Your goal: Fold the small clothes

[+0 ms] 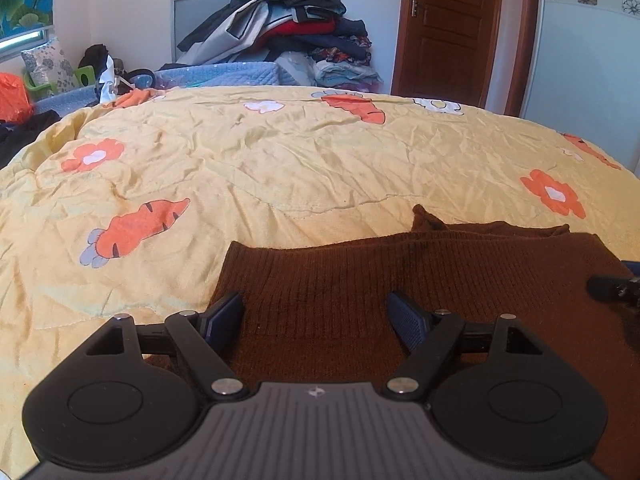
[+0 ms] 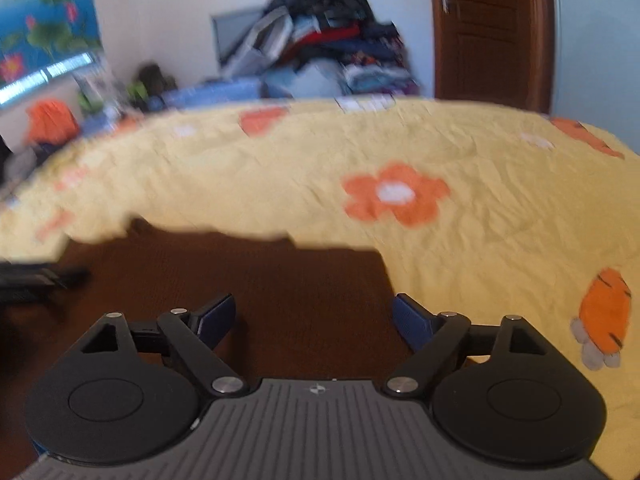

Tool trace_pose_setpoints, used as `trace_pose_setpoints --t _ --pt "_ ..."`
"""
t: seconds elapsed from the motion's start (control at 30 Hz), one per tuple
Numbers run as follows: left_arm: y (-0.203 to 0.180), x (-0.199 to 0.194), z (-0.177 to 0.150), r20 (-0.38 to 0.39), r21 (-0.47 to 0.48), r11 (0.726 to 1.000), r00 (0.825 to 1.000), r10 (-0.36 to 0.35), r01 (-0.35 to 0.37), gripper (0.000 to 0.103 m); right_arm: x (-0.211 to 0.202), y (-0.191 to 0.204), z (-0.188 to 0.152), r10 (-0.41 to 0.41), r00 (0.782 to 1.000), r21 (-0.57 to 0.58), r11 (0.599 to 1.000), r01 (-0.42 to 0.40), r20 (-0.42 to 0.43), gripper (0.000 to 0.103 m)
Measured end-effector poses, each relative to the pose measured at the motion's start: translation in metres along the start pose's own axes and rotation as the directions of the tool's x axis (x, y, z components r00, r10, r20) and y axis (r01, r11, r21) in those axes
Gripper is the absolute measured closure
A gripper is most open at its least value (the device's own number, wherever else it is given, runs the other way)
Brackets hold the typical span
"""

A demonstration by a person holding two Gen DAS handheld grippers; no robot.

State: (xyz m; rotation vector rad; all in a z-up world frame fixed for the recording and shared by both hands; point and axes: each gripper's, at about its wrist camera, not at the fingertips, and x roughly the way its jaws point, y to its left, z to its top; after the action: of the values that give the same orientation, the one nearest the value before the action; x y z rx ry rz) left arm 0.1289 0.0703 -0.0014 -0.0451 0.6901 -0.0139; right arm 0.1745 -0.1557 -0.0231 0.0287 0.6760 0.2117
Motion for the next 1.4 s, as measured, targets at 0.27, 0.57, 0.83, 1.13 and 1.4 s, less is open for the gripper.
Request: trace_pose_setpoints --t 0.27,0.57,0.83,1.13,1.4 --pt "0.02 -0.028 0.004 0.033 -0.076 0.997 0.999 -0.032 0.034 0.021 0.0 -0.01 0.006 -0.024 1.0 0.102 0.995 0.024 -0.006 0.012" --pt "0.119 -0.151 -0.086 0.038 -0.574 0.778 0.957 -0.287 0.256 0.02 -0.146 -0.049 -0.067 0.206 0.977 0.525 0.826 -0.206 0.06 0.0" --pt "0.111 -0.149 -0.137 0.117 -0.763 0.538 0.895 -0.431 0.359 0.02 -0.165 -0.041 -0.121 0.376 0.925 0.568 0.772 -0.286 -0.046 0.001" --pt "0.09 -0.119 -0.112 -0.045 -0.716 0.667 0.94 -0.339 0.207 0.094 -0.128 -0.044 -0.113 0.464 0.88 0.591 0.741 -0.319 -0.106 0.078" --pt "0.104 -0.175 -0.109 -0.005 -0.645 0.706 0.922 -0.386 0.292 0.097 -0.19 -0.053 -0.097 0.491 0.868 0.487 0.776 -0.401 -0.069 0.083"
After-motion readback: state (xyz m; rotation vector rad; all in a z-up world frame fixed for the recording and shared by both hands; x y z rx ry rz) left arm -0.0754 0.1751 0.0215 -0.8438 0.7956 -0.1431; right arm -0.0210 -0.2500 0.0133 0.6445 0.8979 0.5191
